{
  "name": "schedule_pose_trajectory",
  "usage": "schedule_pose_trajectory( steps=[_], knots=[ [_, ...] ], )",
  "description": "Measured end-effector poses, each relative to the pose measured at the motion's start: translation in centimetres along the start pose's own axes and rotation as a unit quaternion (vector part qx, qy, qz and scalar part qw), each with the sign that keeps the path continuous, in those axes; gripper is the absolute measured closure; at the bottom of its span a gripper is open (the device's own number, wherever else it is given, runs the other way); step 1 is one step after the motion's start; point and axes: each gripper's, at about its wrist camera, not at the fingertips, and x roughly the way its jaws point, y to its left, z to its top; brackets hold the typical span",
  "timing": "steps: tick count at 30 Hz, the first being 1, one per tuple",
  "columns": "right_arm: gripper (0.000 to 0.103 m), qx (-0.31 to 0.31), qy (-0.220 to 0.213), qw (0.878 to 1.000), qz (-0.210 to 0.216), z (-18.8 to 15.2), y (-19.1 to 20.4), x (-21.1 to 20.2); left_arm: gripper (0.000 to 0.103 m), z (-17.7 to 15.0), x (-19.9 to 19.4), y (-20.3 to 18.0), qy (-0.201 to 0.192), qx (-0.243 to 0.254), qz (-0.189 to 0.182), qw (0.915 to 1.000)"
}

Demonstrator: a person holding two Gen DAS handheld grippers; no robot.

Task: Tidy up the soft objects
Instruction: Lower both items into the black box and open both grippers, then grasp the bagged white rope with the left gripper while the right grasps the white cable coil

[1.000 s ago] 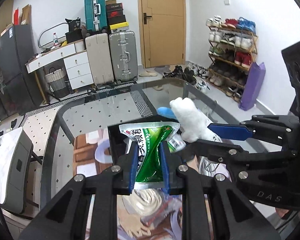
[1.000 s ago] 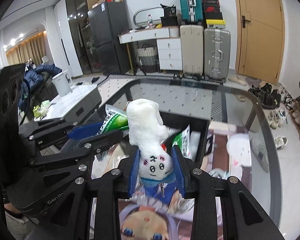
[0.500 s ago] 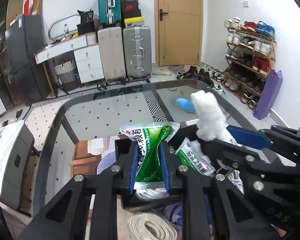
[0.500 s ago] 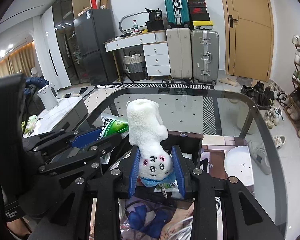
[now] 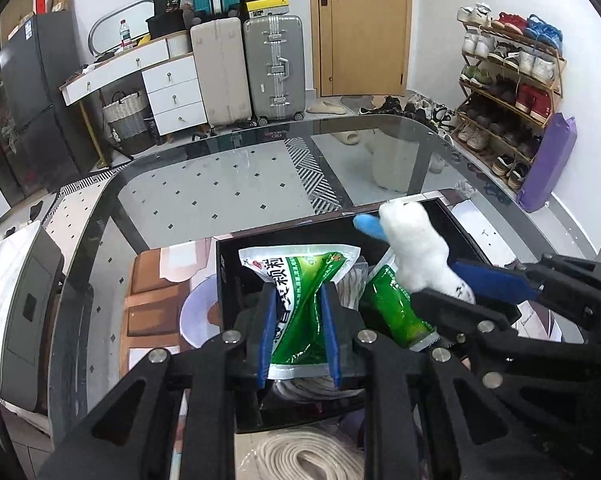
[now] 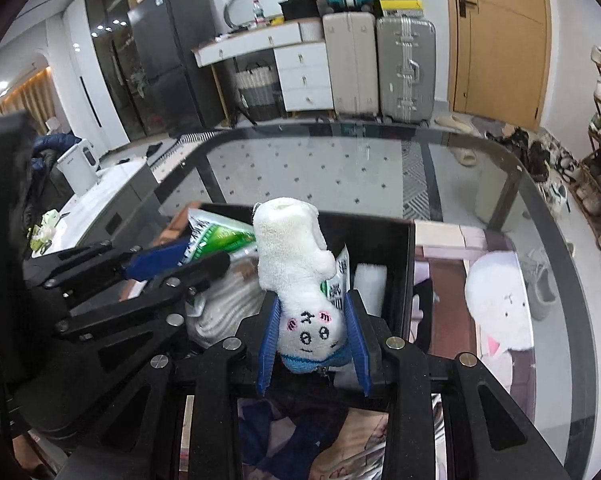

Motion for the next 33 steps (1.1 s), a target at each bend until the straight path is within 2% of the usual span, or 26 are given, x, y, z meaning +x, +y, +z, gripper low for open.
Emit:
schedule_pose_trajectory(
  steps=[14,18,21,25,29,33],
  knots=[
    [0.071,-0.004,0.010,1.000,-0.002,-0.5,-0.3,0.6,0.081,-0.1,0.3,0.2,0.009,-0.005,-0.006,0.9999],
    [0.069,-0.002,0.010,1.000,-0.006,-0.7,-0.4,0.4,0.073,-0.2,0.4,0.3,0.009,-0.011,-0.002,0.9999],
    [0.067,0.002,0.010,1.000,0.000,-0.8,-0.8,0.1,0.052,-0.3,0.2,0.7,0.010,-0.032,0.017,0.9993],
    [0.066,0.000,0.005,1.000,-0.001,-0.8,-1.0,-1.1,0.052,-0.4,-0.6,0.7,0.007,-0.032,0.014,0.9994],
    [0.055,0.009,-0.003,1.000,0.006,-1.0,-1.4,-2.8,0.052,-0.9,-1.4,0.4,0.014,-0.022,0.016,0.9995],
    [0.055,0.030,0.004,0.999,0.015,-1.5,-2.1,-4.2,0.051,-1.3,-2.6,0.2,0.022,-0.010,0.017,0.9996]
  ],
)
